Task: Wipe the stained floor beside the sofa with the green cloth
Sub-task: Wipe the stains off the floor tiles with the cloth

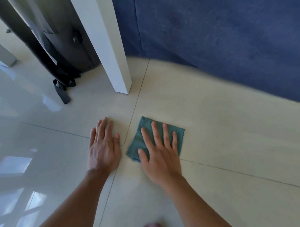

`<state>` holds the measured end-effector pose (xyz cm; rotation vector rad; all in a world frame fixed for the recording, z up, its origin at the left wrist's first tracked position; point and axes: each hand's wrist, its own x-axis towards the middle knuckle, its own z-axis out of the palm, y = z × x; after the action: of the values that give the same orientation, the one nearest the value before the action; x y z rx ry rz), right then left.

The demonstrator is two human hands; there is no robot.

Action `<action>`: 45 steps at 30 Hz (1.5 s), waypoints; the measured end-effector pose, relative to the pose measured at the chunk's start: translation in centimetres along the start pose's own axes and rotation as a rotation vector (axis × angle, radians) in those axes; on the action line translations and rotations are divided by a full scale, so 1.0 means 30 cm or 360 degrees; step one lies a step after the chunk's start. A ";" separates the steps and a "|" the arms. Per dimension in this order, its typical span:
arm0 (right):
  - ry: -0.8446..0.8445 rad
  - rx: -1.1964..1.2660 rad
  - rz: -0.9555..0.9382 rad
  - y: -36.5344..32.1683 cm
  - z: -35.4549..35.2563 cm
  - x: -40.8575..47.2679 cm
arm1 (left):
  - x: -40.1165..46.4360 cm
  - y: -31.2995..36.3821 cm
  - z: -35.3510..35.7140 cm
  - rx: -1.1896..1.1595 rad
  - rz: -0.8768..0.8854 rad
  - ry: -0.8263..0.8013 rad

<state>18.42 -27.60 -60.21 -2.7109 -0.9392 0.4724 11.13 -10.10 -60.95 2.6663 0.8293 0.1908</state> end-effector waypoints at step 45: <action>0.0852 0.1035 0.1263 0.545 -0.248 -0.162 | 0.101 0.763 0.124 -0.0163 0.0517 -0.0609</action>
<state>26.70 -44.04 -57.52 -2.2748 0.3988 0.1093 26.47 -27.06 -56.11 2.6020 0.2604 -0.1911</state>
